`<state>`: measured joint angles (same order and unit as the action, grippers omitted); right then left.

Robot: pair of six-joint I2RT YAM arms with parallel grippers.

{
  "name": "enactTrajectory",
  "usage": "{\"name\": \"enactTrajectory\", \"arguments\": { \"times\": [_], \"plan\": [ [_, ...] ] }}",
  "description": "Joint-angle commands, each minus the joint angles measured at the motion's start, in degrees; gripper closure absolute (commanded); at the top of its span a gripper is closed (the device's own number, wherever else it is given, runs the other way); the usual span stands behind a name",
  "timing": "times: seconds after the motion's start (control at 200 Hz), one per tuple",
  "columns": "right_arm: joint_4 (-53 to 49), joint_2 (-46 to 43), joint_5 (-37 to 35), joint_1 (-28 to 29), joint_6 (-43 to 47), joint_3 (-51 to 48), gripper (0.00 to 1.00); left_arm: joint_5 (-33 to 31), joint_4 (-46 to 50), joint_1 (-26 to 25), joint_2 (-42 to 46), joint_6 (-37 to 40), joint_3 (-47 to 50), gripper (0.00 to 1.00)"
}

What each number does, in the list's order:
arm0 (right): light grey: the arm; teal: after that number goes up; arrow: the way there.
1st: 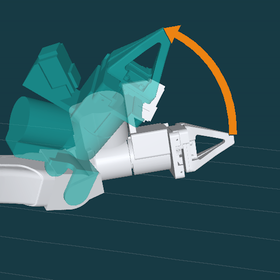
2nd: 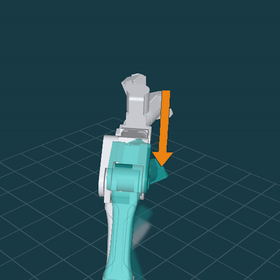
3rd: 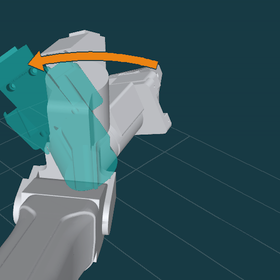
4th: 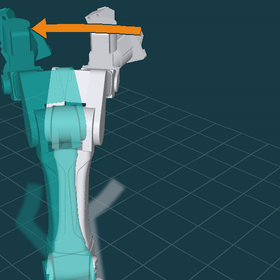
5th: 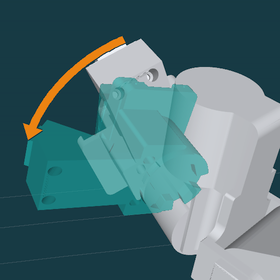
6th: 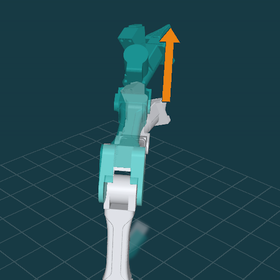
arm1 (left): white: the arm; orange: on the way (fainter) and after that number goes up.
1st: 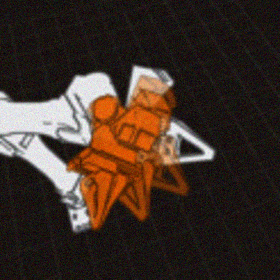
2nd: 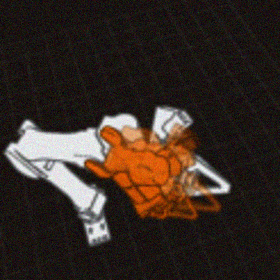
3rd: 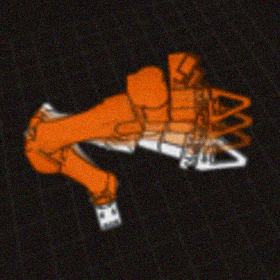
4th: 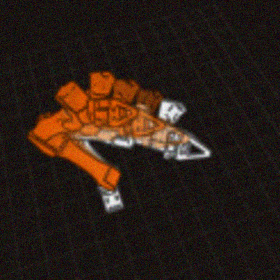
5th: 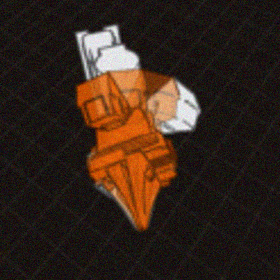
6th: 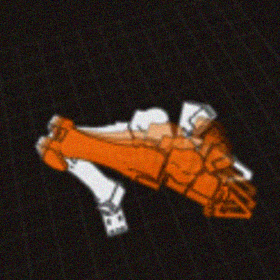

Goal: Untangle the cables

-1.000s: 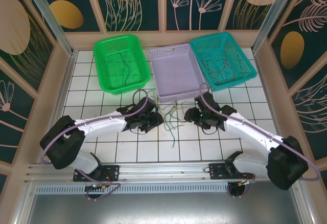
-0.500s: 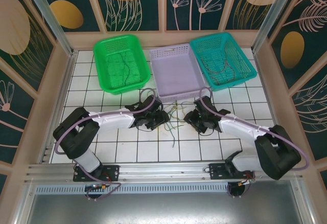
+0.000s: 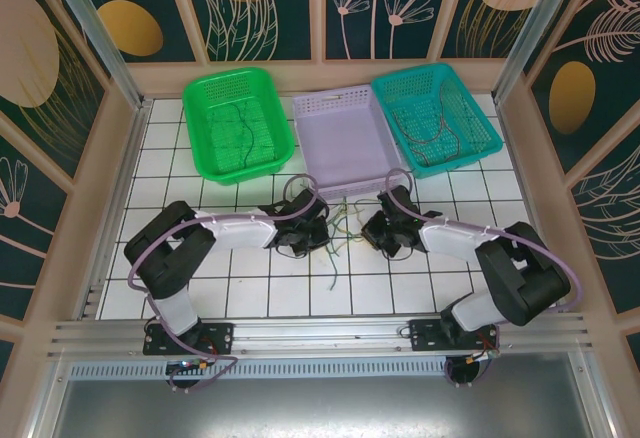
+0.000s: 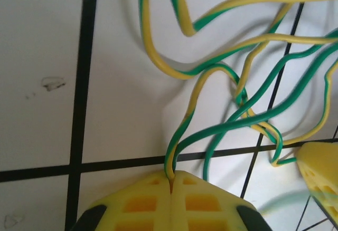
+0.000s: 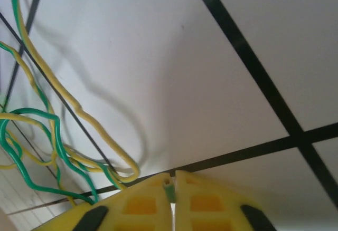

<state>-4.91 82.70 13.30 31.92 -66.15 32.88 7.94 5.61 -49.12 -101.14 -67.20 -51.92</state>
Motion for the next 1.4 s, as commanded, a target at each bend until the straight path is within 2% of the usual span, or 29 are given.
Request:
{"name": "enactTrajectory", "arguments": {
  "times": [0.0, 0.06, 0.135, 0.435, 0.631, 0.811, 0.976, 1.111, 1.191, 1.306, 1.396],
  "plan": [
    [-4.78, -0.60, -3.70, -0.28, 2.65, 1.03, 1.00, -5.04, 3.98, -0.09, 1.42, 1.01, -0.01, 1.00],
    [-6.38, -2.09, -4.65, -0.20, 3.92, 0.75, 1.00, -7.93, 6.56, -0.09, 2.60, 2.00, -0.04, 1.00],
    [-8.31, -4.60, -5.24, -3.17, 5.41, 0.13, 1.00, -10.76, 9.50, -0.07, 5.14, 2.78, 0.15, 1.00],
    [-16.07, -12.87, -7.95, -8.95, 12.43, -0.81, 1.00, -17.90, 18.02, 0.24, 12.57, 3.86, 2.62, 1.00],
    [-21.81, -17.30, -10.61, -15.51, 17.00, 1.12, 1.00, -20.89, 21.53, 4.10, 14.77, 5.26, 5.27, 1.00],
    [-24.91, -18.53, -11.60, -20.80, 20.56, 3.73, 1.00, -22.41, 22.75, 7.94, 17.30, 6.42, 7.51, 1.00],
    [-24.42, -18.31, -10.41, -21.41, 20.65, 4.78, 1.00, -23.26, 23.05, 8.37, 18.04, 6.82, 7.29, 1.00],
    [-25.28, -19.16, -11.06, -21.40, 19.99, 5.35, 1.00, -21.02, 21.12, 8.41, 18.94, 7.32, 5.51, 1.00],
    [-24.86, -19.53, -9.79, -21.45, 19.20, 5.44, 1.00, -16.52, 17.44, 8.31, 19.86, 8.45, 3.82, 1.00],
    [-23.54, -19.18, -7.72, -21.25, 17.60, 5.28, 1.00, -4.67, 8.39, 6.96, 19.24, 10.12, 1.06, 0.72],
    [-22.85, -18.76, -7.22, -21.37, 17.03, 5.55, 1.00, -1.70, 10.25, 3.16, 15.36, 15.28, -4.30, 0.57]
  ]
}}
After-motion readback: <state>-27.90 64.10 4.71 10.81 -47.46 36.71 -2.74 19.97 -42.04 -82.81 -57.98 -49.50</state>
